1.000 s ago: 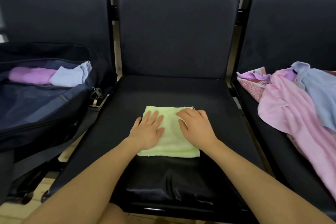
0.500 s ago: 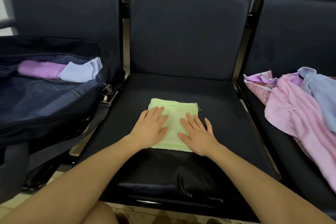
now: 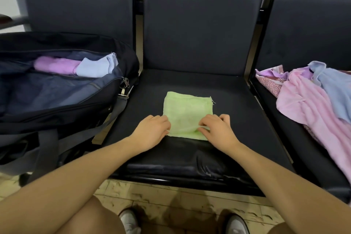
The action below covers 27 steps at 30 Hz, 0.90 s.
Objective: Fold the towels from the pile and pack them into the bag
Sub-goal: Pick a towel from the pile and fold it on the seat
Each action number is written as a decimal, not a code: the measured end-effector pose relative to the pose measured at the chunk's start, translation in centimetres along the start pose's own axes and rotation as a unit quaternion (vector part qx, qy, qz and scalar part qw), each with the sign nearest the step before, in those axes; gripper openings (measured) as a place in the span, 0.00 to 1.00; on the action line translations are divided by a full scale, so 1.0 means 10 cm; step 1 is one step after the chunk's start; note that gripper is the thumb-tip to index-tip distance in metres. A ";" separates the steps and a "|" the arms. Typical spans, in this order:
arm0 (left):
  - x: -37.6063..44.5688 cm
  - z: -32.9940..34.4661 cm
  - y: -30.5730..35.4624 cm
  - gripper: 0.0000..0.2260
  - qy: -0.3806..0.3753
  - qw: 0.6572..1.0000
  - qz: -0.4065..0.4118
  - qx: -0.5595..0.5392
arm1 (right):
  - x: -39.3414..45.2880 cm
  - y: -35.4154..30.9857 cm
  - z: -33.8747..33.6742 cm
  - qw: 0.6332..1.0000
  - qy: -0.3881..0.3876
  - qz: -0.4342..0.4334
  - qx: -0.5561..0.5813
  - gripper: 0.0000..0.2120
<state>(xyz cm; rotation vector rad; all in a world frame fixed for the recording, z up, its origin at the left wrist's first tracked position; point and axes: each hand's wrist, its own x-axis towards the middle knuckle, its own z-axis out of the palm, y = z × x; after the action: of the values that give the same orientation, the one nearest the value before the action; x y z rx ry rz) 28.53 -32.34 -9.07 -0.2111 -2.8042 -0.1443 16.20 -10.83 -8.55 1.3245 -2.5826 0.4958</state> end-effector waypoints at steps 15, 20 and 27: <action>-0.06 -0.15 -0.03 0.22 -0.090 0.995 0.017 0.041 | -0.13 0.01 -0.10 0.992 -0.103 -0.029 -0.059 0.13; 0.05 -0.15 0.14 0.24 -0.252 0.966 -0.047 0.009 | -0.12 0.11 -0.07 0.973 -0.129 -0.050 -0.185 0.17; 0.11 -0.02 0.09 0.36 -0.116 0.991 0.014 0.064 | -0.08 0.10 -0.04 0.989 -0.093 -0.070 -0.087 0.16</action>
<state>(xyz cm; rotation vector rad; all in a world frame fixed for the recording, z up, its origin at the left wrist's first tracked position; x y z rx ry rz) 27.69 -31.35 -8.47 -0.2504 -3.0269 0.0706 15.84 -9.58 -8.62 1.5400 -2.5799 0.1254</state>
